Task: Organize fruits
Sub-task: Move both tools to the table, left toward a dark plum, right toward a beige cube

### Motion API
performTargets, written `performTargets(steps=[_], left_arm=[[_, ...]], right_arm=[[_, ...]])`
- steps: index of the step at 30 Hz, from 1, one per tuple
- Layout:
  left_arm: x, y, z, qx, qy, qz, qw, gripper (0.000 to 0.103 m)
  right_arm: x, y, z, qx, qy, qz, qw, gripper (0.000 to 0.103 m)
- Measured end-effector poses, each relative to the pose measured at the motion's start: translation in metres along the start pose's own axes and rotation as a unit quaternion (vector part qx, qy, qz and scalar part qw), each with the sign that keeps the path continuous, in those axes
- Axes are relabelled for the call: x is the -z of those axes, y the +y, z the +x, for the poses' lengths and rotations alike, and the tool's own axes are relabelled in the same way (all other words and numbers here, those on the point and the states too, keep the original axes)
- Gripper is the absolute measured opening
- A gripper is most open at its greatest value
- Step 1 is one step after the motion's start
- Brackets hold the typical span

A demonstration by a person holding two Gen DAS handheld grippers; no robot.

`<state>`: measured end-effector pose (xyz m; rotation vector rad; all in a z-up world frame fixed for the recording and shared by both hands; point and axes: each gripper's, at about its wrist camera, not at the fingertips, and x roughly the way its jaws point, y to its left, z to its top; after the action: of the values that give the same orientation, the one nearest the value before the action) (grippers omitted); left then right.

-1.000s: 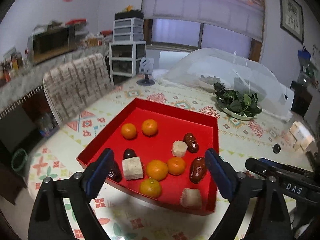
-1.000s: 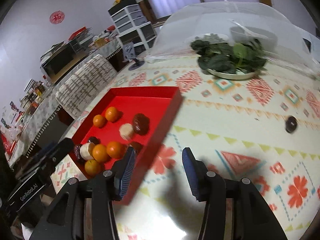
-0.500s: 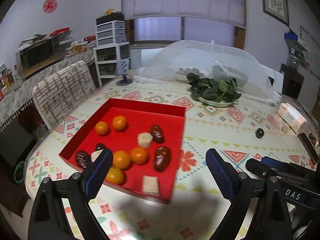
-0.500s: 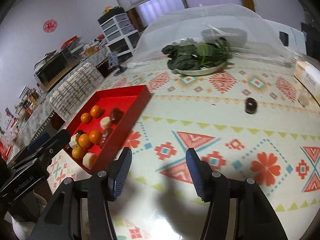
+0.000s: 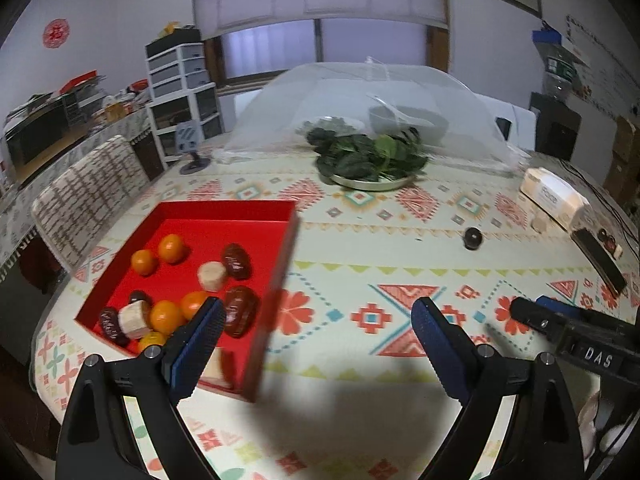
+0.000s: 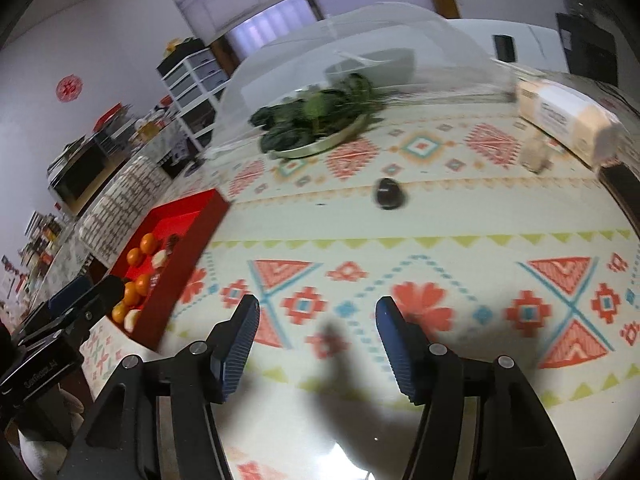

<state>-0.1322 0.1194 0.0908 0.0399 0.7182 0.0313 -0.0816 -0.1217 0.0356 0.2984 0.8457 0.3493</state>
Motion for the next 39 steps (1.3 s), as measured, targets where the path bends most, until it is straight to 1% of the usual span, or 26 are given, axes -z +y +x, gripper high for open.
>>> performTargets(steps=[9,15,18,21,25,28,30,34,36,38,39], left_arm=[[0.001,-0.027,0.020,0.031,0.031,0.010,0.9990,0.094],[0.001,-0.043,0.032,0.055,0.049,0.023,0.9970,0.094],[-0.002,-0.049,0.037,0.066,0.057,0.025,0.9959,0.094],[-0.008,-0.055,0.041,0.087,0.065,0.025,0.9938,0.094],[-0.029,-0.069,0.054,0.124,0.071,0.028,0.9893,0.094],[-0.045,-0.085,0.067,0.119,0.063,0.044,0.9899,0.094],[-0.051,-0.096,0.077,0.123,0.062,0.055,0.9889,0.094],[-0.054,-0.118,0.105,0.136,0.083,0.072,0.9846,0.094],[-0.053,-0.123,0.114,0.139,0.087,0.074,0.9837,0.094],[-0.055,-0.129,0.123,0.142,0.086,0.077,0.9831,0.094],[-0.055,-0.131,0.126,0.141,0.085,0.078,0.9832,0.094]], right_arm=[[-0.005,-0.085,-0.024,0.068,-0.008,0.053,0.996,0.065],[-0.021,-0.118,-0.034,0.100,-0.018,0.064,0.993,0.065],[-0.038,-0.133,-0.031,0.110,-0.023,0.071,0.991,0.065],[-0.058,-0.145,-0.023,0.120,-0.030,0.078,0.989,0.065],[-0.083,-0.158,-0.004,0.122,-0.029,0.098,0.987,0.065],[-0.098,-0.167,0.015,0.131,-0.022,0.111,0.985,0.065],[-0.105,-0.169,0.025,0.140,-0.019,0.113,0.984,0.065],[-0.113,-0.171,0.040,0.154,-0.016,0.117,0.981,0.065],[-0.116,-0.171,0.044,0.162,-0.022,0.116,0.980,0.065],[-0.118,-0.171,0.047,0.166,-0.026,0.114,0.979,0.062],[-0.119,-0.170,0.048,0.170,-0.027,0.111,0.979,0.057]])
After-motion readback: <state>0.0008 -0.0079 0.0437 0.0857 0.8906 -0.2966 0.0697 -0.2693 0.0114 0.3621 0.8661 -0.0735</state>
